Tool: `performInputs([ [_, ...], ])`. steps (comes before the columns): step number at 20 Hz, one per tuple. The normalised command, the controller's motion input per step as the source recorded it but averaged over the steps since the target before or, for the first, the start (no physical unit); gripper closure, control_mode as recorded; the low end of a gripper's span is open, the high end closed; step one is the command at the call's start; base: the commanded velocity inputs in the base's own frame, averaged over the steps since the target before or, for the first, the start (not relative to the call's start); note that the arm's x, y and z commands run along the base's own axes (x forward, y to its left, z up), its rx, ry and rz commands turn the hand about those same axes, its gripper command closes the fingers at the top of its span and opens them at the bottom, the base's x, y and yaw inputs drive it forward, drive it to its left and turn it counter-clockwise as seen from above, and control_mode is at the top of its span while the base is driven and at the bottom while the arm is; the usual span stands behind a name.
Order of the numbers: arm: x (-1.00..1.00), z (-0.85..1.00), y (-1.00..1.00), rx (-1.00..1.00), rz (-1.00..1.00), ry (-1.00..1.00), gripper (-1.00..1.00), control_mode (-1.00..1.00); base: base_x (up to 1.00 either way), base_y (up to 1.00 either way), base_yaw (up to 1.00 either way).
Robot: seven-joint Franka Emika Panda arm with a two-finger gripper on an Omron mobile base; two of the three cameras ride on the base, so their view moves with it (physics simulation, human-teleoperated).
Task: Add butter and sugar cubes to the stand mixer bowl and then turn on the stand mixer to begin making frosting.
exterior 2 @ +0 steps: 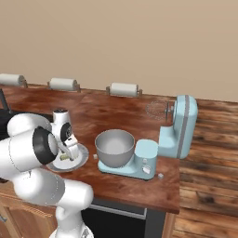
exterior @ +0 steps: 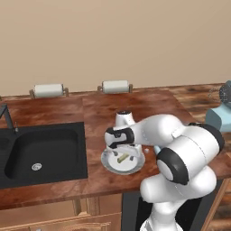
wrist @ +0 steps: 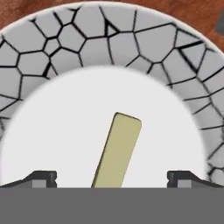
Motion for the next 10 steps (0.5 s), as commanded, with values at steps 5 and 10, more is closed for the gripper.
performInputs([
  [5,0.18,-0.18,0.00,0.00,-0.05,0.00,-1.00,-1.00,0.00,0.00,0.00],
  [10,0.07,-0.26,0.00,0.00,-0.02,0.00,1.00,-1.00,0.00,0.00,0.00],
])
